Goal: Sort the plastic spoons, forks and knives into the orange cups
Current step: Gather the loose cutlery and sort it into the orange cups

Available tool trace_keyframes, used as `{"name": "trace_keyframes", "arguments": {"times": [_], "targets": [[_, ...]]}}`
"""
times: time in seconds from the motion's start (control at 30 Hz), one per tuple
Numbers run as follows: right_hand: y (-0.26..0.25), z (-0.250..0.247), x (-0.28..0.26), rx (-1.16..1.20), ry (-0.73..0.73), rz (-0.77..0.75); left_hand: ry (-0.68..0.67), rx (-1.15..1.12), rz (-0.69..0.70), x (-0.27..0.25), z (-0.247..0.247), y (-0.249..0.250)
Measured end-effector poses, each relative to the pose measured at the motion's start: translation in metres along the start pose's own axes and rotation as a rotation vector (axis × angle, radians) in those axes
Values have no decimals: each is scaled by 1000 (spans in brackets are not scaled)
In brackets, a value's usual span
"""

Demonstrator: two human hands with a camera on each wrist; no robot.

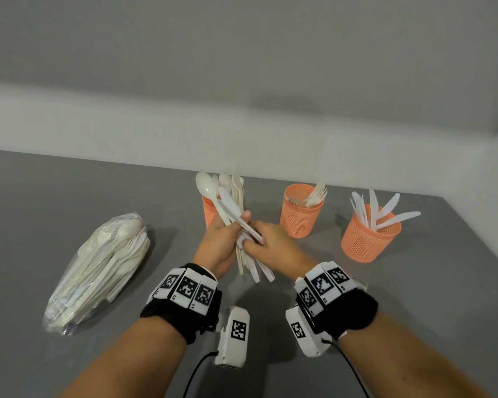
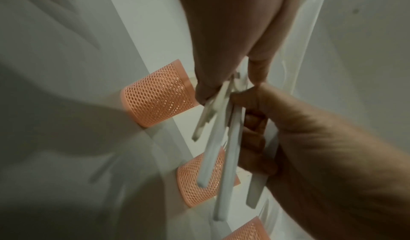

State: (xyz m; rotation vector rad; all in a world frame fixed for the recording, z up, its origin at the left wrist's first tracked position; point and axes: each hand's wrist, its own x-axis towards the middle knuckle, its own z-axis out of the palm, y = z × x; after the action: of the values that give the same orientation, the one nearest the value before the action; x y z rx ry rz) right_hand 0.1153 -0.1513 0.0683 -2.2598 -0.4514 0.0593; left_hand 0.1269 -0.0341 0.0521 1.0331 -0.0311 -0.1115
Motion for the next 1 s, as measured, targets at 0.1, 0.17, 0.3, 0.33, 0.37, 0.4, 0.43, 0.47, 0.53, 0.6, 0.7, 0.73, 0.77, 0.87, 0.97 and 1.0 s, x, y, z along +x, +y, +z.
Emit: {"name": "trace_keyframes", "arguments": {"times": [0.1, 0.17, 0.3, 0.33, 0.37, 0.4, 0.43, 0.47, 0.53, 0.6, 0.7, 0.73, 0.77, 0.87, 0.97, 1.0], "targets": [[7, 4, 4, 67, -8, 45, -2, -7, -8, 1, 0, 3], [11, 6, 6, 123, -7, 63, 0, -7, -38, 2, 0, 3], [11, 7, 5, 273, 8, 54, 24, 26, -46, 2, 3, 6], [11, 6, 4, 292, 23, 45, 23, 30, -42, 2, 3, 6], [12, 5, 4, 315, 39, 48, 18, 33, -39, 2, 4, 6], [12, 4, 4, 335, 49, 50, 12, 36, -34, 2, 5, 6], [14, 4, 4, 348, 56, 57, 9, 36, -29, 2, 7, 6], [15, 4, 4, 356, 58, 66, 14, 34, -27, 2, 9, 5], [19, 3, 3, 376, 64, 89, 22, 21, -31, 3, 11, 2], [23, 0, 2, 417, 67, 134, 5, 39, -46, 3, 15, 0], [25, -12, -4, 426, 89, 205, -19, 58, -53, 5, 23, -4], [24, -18, -7, 422, 116, 222, -19, 68, -50, 6, 26, -6], [23, -27, -12, 432, 155, 236, -18, 80, -50, 7, 30, -8], [23, -66, -28, 547, 317, 200, -32, 100, -66, 9, 36, -13], [32, -115, -39, 602, 558, 102, -104, 112, -88, 9, 38, -16], [37, -131, -41, 620, 646, 72, -128, 118, -97, 9, 39, -17]]}}
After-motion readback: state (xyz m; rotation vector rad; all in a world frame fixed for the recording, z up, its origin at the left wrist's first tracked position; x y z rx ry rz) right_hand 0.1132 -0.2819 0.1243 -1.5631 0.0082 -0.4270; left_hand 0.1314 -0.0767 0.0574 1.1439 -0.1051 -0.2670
